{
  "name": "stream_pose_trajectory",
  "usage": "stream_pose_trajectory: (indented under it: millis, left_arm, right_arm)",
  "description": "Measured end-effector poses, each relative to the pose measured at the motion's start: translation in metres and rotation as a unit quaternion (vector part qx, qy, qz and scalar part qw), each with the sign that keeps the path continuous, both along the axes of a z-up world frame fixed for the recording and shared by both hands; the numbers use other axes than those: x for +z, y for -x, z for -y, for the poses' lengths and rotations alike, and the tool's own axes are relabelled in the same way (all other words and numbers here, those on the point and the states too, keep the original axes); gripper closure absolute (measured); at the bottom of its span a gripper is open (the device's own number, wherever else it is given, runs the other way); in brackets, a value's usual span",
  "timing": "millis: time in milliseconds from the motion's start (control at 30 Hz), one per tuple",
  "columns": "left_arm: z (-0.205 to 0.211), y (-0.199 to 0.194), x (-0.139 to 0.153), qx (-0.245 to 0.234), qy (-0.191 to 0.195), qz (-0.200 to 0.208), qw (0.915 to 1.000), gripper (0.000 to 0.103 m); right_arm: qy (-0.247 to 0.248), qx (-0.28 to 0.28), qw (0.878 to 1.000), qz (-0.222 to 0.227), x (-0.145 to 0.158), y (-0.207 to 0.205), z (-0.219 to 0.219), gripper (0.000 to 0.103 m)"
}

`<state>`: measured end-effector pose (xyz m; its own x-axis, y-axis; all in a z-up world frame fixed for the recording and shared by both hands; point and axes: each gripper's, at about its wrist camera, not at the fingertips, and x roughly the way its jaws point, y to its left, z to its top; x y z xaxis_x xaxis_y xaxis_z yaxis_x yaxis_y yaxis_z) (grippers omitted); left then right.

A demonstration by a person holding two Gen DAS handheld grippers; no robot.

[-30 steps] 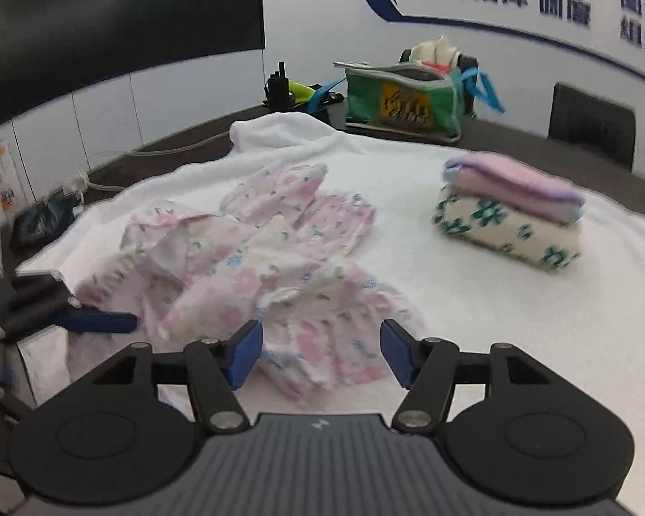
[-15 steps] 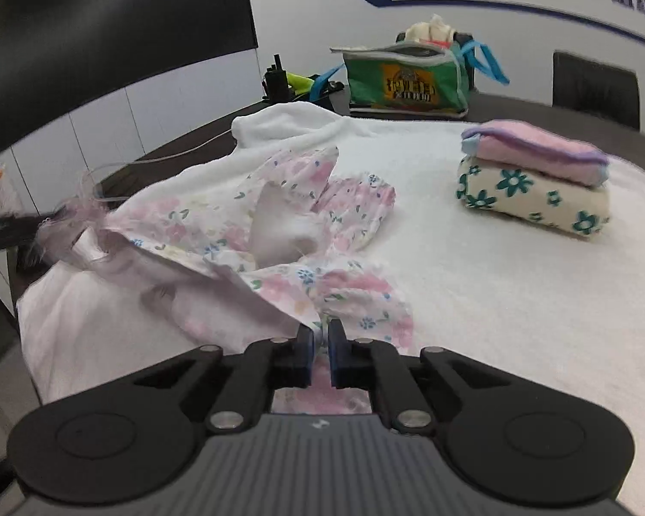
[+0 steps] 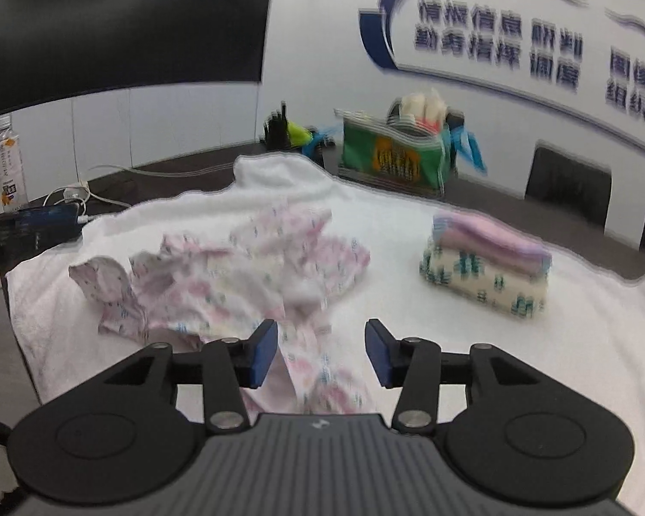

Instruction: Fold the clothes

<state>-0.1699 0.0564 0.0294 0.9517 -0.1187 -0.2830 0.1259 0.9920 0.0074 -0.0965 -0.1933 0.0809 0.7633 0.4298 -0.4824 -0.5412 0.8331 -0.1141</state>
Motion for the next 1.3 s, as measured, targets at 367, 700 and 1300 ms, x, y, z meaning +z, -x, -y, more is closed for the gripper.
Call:
stream_pose_trajectory:
  millis: [367,700,1300]
  left_arm:
    - [0.047,-0.016,-0.026,-0.078,-0.133,-0.03,0.9876,0.049]
    - [0.065,-0.064,-0.049,-0.022,-0.244,-0.086,0.9657,0.047]
    - [0.036,-0.055,-0.043,-0.036,-0.244,-0.092,0.9648,0.057]
  right_arm:
    - [0.164,0.109,0.977,0.081,-0.04,0.017,-0.054,0.051]
    - [0.079,0.082,0.993,0.023,-0.043,-0.013,-0.057,0.051]
    - [0.12,0.026,0.992,0.006,-0.044,-0.013,-0.053,0.051]
